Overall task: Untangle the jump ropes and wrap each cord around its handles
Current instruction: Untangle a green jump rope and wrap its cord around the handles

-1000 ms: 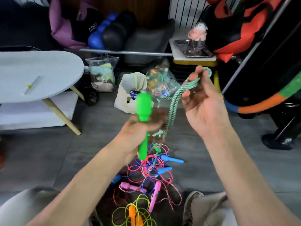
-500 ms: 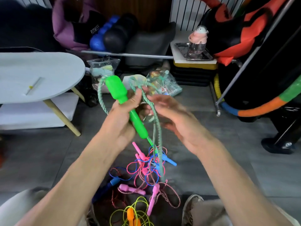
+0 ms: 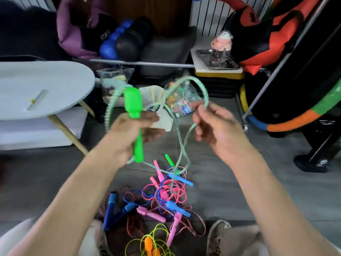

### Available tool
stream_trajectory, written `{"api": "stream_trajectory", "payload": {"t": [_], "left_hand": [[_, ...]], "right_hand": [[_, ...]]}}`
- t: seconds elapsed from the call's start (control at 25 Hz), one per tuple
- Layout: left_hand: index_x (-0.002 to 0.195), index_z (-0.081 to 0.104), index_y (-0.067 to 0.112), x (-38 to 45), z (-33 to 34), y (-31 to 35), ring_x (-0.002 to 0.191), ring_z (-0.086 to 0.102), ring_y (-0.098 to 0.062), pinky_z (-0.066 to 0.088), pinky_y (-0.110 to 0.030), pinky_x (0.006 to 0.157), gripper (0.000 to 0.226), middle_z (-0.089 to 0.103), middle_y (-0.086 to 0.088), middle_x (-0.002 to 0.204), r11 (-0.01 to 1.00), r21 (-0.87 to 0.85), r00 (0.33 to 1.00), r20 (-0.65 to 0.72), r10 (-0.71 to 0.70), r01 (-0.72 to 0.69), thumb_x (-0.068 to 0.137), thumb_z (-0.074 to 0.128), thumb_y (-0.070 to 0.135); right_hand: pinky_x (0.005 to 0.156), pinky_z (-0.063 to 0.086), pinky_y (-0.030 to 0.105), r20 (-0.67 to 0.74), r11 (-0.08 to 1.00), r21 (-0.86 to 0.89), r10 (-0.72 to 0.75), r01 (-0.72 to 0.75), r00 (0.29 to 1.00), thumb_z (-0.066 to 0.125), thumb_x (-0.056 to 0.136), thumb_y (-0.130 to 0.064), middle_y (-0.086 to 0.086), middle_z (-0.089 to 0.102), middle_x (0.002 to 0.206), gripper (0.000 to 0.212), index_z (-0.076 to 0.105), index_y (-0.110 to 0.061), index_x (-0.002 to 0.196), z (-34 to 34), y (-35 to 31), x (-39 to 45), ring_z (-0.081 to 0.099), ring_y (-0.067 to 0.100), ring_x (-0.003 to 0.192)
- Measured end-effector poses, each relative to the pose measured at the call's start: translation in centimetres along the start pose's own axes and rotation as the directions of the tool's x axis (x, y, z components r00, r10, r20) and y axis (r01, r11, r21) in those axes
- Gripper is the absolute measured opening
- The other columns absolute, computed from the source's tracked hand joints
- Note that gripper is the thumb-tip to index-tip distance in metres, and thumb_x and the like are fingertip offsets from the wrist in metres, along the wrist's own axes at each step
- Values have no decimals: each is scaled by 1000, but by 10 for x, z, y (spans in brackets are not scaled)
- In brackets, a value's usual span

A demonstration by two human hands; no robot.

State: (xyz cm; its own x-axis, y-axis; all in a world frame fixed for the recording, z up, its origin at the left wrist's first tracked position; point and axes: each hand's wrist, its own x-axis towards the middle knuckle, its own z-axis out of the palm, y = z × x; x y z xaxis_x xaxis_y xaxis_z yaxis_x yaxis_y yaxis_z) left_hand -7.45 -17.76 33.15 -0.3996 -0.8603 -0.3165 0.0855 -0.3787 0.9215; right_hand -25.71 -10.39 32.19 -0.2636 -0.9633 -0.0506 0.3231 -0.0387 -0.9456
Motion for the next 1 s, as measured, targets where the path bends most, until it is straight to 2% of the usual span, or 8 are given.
{"api": "stream_trajectory", "payload": {"t": [0.08,0.28,0.44,0.56,0.64,0.72,0.88,1.0], "left_hand": [[107,65,9,-11,17,-17,61,70,-17,55,-22,54,26,71,-8,109,978,210,978,204,-47,3,90,54,-8],[83,65,12,-24,41,-44,51,58,-4,45,-18,50,14,70,6,64,873,471,919,387,-77,-125,94,60,6],[86,64,5,-12,37,-32,57,61,-15,51,-21,54,11,72,-8,74,990,78,965,244,94,-116,91,57,12],[85,64,12,-10,36,-17,56,62,-14,50,-22,51,14,73,-6,78,968,-244,971,209,116,-63,80,57,23],[84,63,16,-11,36,-10,55,59,-11,48,-18,49,13,72,-2,78,920,-391,971,205,124,-35,81,55,25],[89,64,17,-10,33,-6,55,56,-8,47,-16,50,15,71,-2,85,861,-505,962,207,179,-52,85,51,24],[114,64,10,0,25,-11,58,58,-10,49,-17,56,27,70,-4,115,967,-221,961,212,178,-130,89,54,12],[95,69,10,-3,32,-31,53,61,-10,49,-19,53,17,71,-5,83,969,237,971,238,18,-76,89,59,-2]], "right_hand": [[42,39,21,23,931,363,-59,47,998,44,96,-17,-3,53,64,17,60,-12,99,4,-14,-3,44,8,44],[47,42,17,2,814,570,-136,110,991,42,97,-18,-4,59,73,18,57,-14,106,-1,-25,-2,48,6,51],[63,57,30,-84,991,-46,118,-122,989,51,85,6,7,71,101,31,60,-9,111,-16,-25,3,64,18,65],[69,53,30,60,759,-605,345,-240,937,53,89,7,-5,72,93,34,66,-21,104,1,1,-11,64,16,76],[66,50,30,201,610,-778,468,-150,860,54,95,-5,-1,70,86,23,62,-25,86,10,22,-17,61,13,75],[62,51,32,130,487,-869,395,-88,910,49,97,-12,3,71,82,26,61,-22,76,8,37,-10,60,9,65],[48,45,26,-66,846,-527,58,-84,996,44,102,-8,0,65,63,25,63,-2,86,0,27,0,53,10,44],[46,43,23,-36,997,62,-53,55,998,40,103,-13,1,63,60,25,61,-7,90,2,3,-1,49,14,44]]}}
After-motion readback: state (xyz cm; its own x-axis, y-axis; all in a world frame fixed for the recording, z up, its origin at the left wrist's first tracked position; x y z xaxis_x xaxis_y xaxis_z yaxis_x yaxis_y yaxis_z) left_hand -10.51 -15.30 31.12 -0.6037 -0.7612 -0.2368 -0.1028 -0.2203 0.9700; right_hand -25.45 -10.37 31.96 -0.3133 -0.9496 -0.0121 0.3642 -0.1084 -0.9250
